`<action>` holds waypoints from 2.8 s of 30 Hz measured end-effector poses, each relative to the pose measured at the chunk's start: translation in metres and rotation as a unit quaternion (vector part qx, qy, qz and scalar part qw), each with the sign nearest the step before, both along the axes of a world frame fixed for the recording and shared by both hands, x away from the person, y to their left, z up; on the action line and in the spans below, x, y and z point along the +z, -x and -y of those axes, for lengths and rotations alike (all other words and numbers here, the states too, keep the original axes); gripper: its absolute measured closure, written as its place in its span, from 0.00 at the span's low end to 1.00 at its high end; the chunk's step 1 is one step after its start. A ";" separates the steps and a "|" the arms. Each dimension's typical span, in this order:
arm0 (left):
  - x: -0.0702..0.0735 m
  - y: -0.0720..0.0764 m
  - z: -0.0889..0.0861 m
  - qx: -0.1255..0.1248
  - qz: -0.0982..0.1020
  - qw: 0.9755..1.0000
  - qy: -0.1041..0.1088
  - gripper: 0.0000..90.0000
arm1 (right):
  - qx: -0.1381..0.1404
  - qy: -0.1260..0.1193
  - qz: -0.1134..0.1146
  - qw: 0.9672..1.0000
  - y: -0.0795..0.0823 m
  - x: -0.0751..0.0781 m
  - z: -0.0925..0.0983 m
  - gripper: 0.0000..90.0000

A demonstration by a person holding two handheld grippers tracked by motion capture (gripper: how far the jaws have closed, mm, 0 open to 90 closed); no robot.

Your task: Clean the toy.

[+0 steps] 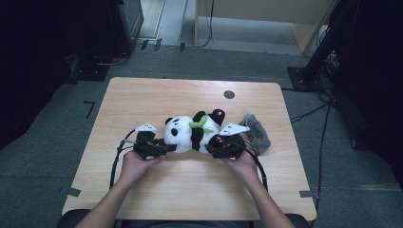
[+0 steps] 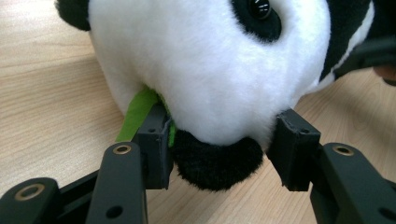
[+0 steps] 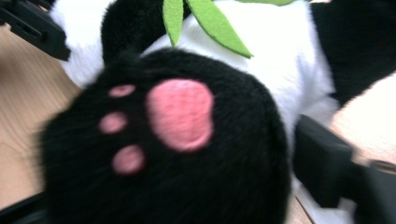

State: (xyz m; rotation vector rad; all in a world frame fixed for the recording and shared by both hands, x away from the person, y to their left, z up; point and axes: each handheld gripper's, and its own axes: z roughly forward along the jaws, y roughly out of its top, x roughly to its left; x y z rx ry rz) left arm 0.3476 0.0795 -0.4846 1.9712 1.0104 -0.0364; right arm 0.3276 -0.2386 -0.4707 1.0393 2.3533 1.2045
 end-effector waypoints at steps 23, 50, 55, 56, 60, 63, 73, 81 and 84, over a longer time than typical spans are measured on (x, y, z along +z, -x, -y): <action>0.022 0.018 -0.009 -0.122 0.191 0.974 0.013 0.27 | -0.027 -0.116 -0.061 0.991 0.011 0.066 0.038 0.52; 0.032 0.020 -0.006 -0.065 0.149 0.987 0.016 0.50 | 0.020 -0.115 -0.116 0.986 0.010 0.058 0.013 0.37; 0.038 0.016 -0.010 -0.065 0.116 0.990 0.036 0.58 | 0.016 -0.138 -0.099 0.985 0.007 0.053 0.020 0.24; 0.039 0.015 -0.012 -0.065 0.111 0.991 0.040 0.58 | 0.022 -0.139 -0.088 0.986 0.008 0.053 0.022 0.23; 0.041 0.010 -0.020 -0.056 0.086 0.993 0.059 0.58 | 0.050 -0.139 -0.026 0.989 0.012 0.051 0.027 0.21; 0.042 0.006 -0.029 -0.042 0.074 0.993 0.078 0.58 | 0.056 -0.143 -0.026 0.988 0.012 0.047 0.032 0.16; 0.046 0.004 -0.029 -0.047 0.030 0.991 0.118 0.57 | 0.097 -0.100 0.013 0.990 0.015 0.025 0.015 0.03; 0.045 0.010 -0.015 -0.042 0.030 0.992 0.112 0.54 | 0.047 -0.011 0.045 0.998 0.020 0.022 -0.003 0.08; 0.045 0.011 -0.014 -0.037 0.038 0.992 0.113 0.48 | 0.039 -0.030 0.050 0.998 0.019 0.024 0.001 0.24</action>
